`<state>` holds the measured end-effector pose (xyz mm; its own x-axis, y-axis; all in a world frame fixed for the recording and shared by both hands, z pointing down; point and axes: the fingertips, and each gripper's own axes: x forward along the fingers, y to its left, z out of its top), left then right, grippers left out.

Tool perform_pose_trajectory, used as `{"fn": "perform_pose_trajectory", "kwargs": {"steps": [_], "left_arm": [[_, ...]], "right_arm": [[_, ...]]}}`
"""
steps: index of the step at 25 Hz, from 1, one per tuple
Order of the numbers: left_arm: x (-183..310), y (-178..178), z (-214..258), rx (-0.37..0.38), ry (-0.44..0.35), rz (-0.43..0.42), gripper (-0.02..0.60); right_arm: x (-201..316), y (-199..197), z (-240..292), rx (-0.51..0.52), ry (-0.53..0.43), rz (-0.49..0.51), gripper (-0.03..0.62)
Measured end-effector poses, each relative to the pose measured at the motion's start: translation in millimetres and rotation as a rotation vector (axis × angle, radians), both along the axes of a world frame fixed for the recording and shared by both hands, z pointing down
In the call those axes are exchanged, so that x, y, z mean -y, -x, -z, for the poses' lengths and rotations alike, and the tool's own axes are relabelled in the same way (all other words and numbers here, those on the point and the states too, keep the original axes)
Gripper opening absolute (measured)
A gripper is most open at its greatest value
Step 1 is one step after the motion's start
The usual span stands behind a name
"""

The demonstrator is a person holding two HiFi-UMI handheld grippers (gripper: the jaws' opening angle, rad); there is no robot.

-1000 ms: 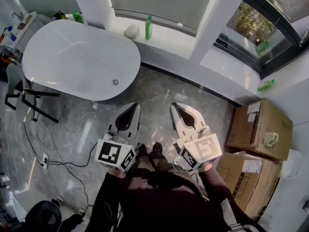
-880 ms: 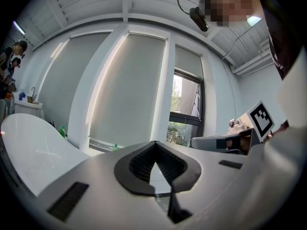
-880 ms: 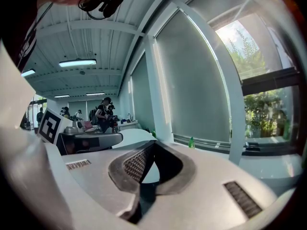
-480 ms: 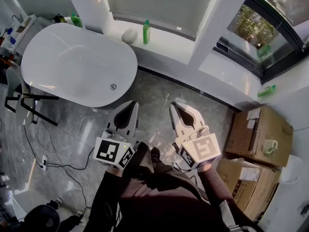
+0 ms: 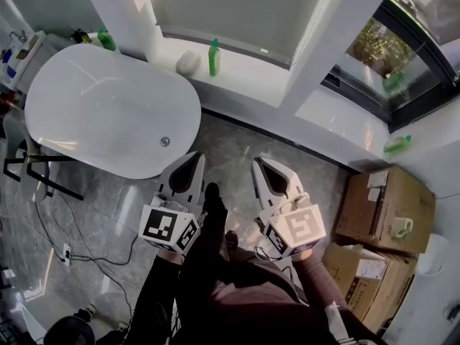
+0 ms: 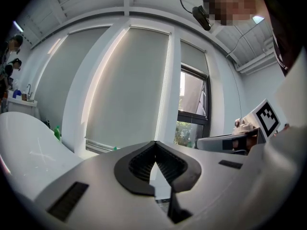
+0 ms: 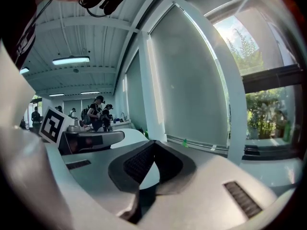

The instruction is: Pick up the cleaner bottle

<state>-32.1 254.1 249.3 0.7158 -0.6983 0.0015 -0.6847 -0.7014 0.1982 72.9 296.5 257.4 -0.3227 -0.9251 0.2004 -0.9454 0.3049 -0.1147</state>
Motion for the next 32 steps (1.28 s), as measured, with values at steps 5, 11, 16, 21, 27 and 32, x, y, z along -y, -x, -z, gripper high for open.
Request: {"fn": "perform_pose_trajectory", "kwargs": {"steps": [5,11,16,21,27,32], "left_arm": [[48,-6,-11,0.011,0.017,-0.023,0.006],[109,-3,-20,0.04,0.046,-0.039,0.008],[155,0,-21,0.027,0.066,-0.046,0.008],[194,0,-21,0.011,0.064,-0.06,0.008],[227,-2,-22,0.003,0.062,-0.078,0.008],[248,-10,-29,0.024,0.069,-0.088,0.008]], "right_arm": [[45,-6,-7,0.001,0.024,-0.02,0.005],[100,-2,-29,-0.017,0.072,-0.013,0.005],[143,4,-27,-0.032,0.085,-0.017,0.005],[181,4,-25,-0.05,0.081,-0.026,0.005],[209,2,-24,-0.062,0.086,-0.041,0.005],[225,1,-32,-0.072,0.109,-0.035,0.005]]}}
